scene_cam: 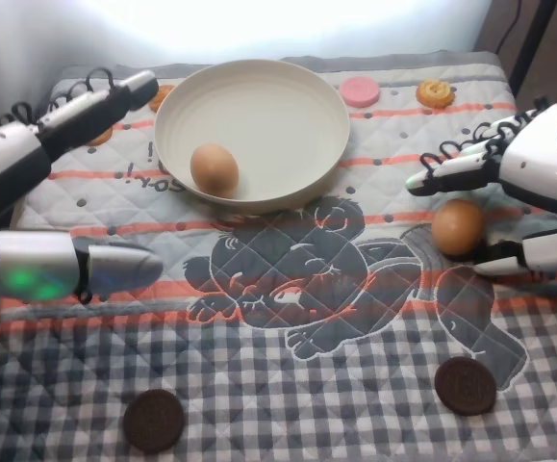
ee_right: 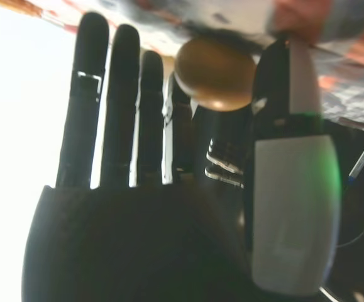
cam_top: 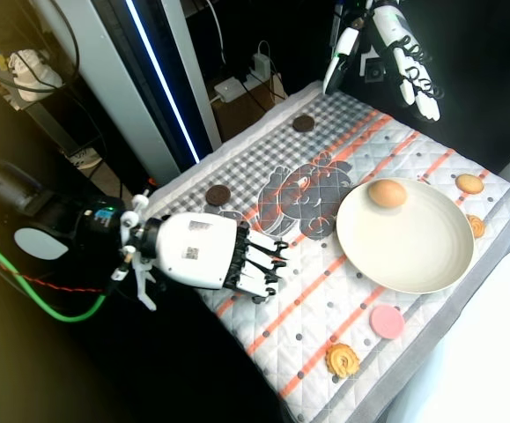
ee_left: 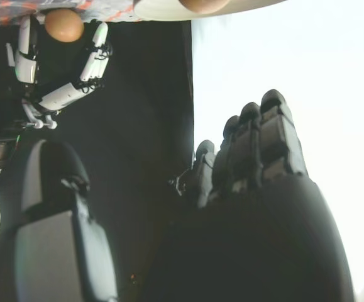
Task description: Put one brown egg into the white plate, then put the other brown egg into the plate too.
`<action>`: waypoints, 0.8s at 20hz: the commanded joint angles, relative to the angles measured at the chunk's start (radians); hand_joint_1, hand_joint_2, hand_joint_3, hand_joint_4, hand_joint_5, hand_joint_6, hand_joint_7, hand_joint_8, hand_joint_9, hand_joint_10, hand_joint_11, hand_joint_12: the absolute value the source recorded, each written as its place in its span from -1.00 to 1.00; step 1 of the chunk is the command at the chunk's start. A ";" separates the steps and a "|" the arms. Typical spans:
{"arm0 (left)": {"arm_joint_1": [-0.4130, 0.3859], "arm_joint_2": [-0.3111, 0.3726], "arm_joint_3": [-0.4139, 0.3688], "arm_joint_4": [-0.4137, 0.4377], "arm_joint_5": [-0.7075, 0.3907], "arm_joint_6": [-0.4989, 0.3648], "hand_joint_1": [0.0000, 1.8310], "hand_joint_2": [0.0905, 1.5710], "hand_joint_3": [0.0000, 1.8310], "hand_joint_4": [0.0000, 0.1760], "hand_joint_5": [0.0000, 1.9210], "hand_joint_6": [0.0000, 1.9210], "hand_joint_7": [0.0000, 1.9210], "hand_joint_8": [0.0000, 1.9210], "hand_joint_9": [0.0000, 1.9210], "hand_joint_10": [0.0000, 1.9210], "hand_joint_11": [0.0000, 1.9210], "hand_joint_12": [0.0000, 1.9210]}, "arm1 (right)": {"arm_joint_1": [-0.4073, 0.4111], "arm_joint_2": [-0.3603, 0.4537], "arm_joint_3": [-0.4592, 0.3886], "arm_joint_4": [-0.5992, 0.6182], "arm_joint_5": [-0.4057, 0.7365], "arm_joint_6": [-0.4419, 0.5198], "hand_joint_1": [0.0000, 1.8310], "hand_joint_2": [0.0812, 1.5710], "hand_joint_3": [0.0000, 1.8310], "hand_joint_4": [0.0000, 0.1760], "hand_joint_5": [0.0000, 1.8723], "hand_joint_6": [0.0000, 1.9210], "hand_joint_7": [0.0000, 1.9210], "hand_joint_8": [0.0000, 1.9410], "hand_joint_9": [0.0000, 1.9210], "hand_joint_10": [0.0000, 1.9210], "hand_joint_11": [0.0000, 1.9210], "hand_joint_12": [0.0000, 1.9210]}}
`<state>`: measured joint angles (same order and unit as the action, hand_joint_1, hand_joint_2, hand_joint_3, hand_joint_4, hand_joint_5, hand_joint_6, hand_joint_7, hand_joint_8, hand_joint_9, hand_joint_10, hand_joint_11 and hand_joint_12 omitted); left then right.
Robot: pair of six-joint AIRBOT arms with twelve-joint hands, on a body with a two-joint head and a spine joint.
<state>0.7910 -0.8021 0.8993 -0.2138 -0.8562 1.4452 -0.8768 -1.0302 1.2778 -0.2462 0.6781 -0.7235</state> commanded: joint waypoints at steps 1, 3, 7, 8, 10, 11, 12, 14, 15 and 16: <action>-0.003 -0.001 0.000 0.004 -0.118 -0.007 -0.09 0.03 -1.00 1.00 -0.93 -0.98 -0.97 -0.99 -1.00 -1.00 -1.00 -1.00 | 0.015 -0.003 0.007 0.017 0.089 0.000 0.13 0.23 -1.00 -0.71 -0.37 -1.00 -0.26 -1.00 -0.10 -0.99 -0.38 0.01; -0.002 -0.003 0.001 0.000 -0.119 -0.007 -0.08 0.05 -0.99 1.00 -0.92 -0.98 -1.00 -1.00 -1.00 -1.00 -1.00 -1.00 | 0.018 -0.004 0.008 0.014 0.089 0.000 0.16 0.27 -1.00 -1.00 -0.32 -0.99 -0.21 -0.99 -0.07 -0.99 -0.37 0.01; -0.001 -0.004 0.002 -0.008 -0.119 -0.007 -0.08 0.05 -0.99 1.00 -0.91 -0.99 -1.00 -1.00 -1.00 -1.00 -1.00 -1.00 | 0.018 -0.004 0.010 0.009 0.085 0.000 0.35 0.36 -1.00 -1.00 -0.06 -0.20 0.14 -0.29 0.25 -0.94 -0.16 0.06; 0.000 -0.004 0.002 -0.010 -0.119 -0.007 -0.09 0.05 -0.99 1.00 -0.92 -0.99 -1.00 -1.00 -1.00 -1.00 -1.00 -1.00 | 0.018 -0.004 0.010 0.009 0.085 0.000 0.35 0.39 -1.00 -1.00 -0.07 0.02 0.12 -0.06 0.35 -0.90 -0.08 0.10; 0.008 -0.007 0.003 -0.018 -0.121 -0.007 -0.10 0.05 -1.00 1.00 -0.92 -0.99 -1.00 -1.00 -1.00 -1.00 -1.00 -1.00 | 0.018 -0.006 0.010 0.009 0.085 0.000 0.35 0.39 -1.00 -1.00 -0.02 0.03 0.11 -0.03 0.43 -0.85 0.01 0.15; 0.012 -0.008 0.005 -0.023 -0.123 -0.007 -0.10 0.05 -1.00 1.00 -0.93 -1.00 -1.00 -1.00 -1.00 -1.00 -1.00 -1.00 | 0.018 -0.008 0.010 0.009 0.086 0.000 0.34 0.39 -1.00 -1.00 -0.02 0.04 0.11 -0.05 0.44 -0.84 0.04 0.16; 0.014 -0.009 0.006 -0.026 -0.123 -0.007 -0.11 0.06 -0.99 1.00 -0.94 -1.00 -1.00 -1.00 -1.00 -1.00 -1.00 -1.00 | 0.022 -0.009 0.011 0.009 0.086 0.000 0.34 0.38 -1.00 -1.00 0.00 0.04 0.13 -0.09 0.42 -0.84 0.06 0.11; 0.014 -0.009 0.007 -0.027 -0.123 -0.007 -0.11 0.07 -0.99 1.00 -0.94 -1.00 -1.00 -1.00 -1.00 -1.00 -1.00 -1.00 | 0.025 -0.011 0.014 0.010 0.086 0.000 0.34 0.37 -1.00 -0.99 0.01 0.04 0.13 -0.11 0.41 -0.84 0.03 0.09; 0.015 -0.009 0.007 -0.028 -0.123 -0.007 -0.10 0.07 -0.99 1.00 -0.94 -1.00 -1.00 -1.00 -1.00 -1.00 -1.00 -1.00 | 0.028 -0.014 0.020 0.010 0.091 0.000 0.34 0.37 -1.00 -0.98 0.02 0.03 0.14 -0.13 0.39 -0.86 -0.01 0.05; 0.016 -0.009 0.007 -0.029 -0.123 -0.007 -0.09 0.07 -0.99 1.00 -0.94 -1.00 -1.00 -1.00 -1.00 -1.00 -1.00 -1.00 | 0.034 -0.022 0.032 0.011 0.098 0.000 0.35 0.36 -1.00 -1.00 0.02 0.02 0.16 -0.15 0.40 -0.86 0.01 0.03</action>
<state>0.8135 -0.8085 0.9016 -0.2462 -0.8539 1.4441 -0.8501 -1.0550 1.3140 -0.2573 0.6857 -0.7185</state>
